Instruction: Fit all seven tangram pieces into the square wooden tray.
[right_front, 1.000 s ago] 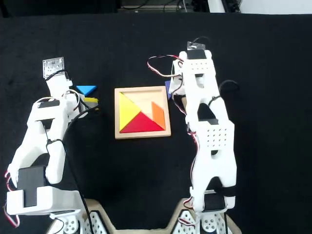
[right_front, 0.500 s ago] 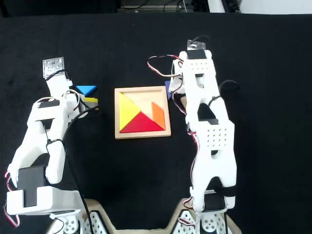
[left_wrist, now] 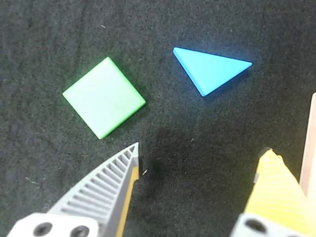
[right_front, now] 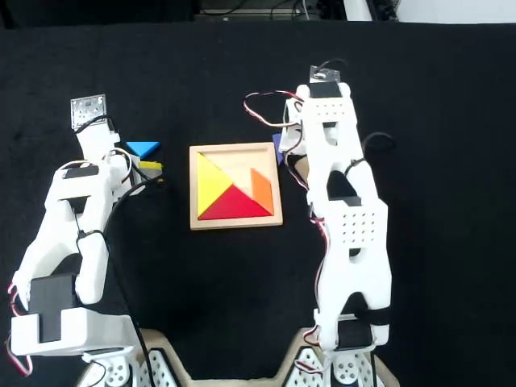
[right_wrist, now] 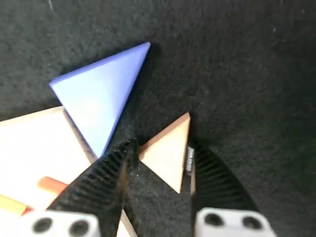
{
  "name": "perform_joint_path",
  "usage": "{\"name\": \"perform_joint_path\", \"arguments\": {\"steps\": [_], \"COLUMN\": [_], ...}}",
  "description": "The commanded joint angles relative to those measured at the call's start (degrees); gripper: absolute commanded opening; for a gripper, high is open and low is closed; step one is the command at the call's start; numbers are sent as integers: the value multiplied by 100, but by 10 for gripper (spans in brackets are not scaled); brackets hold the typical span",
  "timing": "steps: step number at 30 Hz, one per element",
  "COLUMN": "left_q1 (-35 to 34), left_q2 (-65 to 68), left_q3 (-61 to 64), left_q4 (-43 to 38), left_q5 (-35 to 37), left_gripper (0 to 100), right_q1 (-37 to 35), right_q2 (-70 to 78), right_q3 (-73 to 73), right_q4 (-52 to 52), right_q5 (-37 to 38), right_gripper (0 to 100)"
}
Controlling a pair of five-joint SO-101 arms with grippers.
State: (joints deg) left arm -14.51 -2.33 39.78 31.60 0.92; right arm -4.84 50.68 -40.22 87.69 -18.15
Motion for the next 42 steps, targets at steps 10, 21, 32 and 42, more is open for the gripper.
{"name": "perform_joint_path", "arguments": {"steps": [10,21,32,42], "left_q1": [57,66,57,48], "left_q2": [-53,-53,-53,-53], "left_q3": [-13,-13,-13,-13], "left_q4": [-44,-44,-44,-44], "left_q5": [-62,-62,-62,-53], "left_gripper": [364,364,364,364], "right_q1": [-70,-70,-53,-633], "right_q2": [-40,242,-66,-1499], "right_q3": [-119,-180,-180,-119], "right_q4": [220,141,176,835], "right_q5": [193,193,229,1116], "right_gripper": [248,59,36,35]}}
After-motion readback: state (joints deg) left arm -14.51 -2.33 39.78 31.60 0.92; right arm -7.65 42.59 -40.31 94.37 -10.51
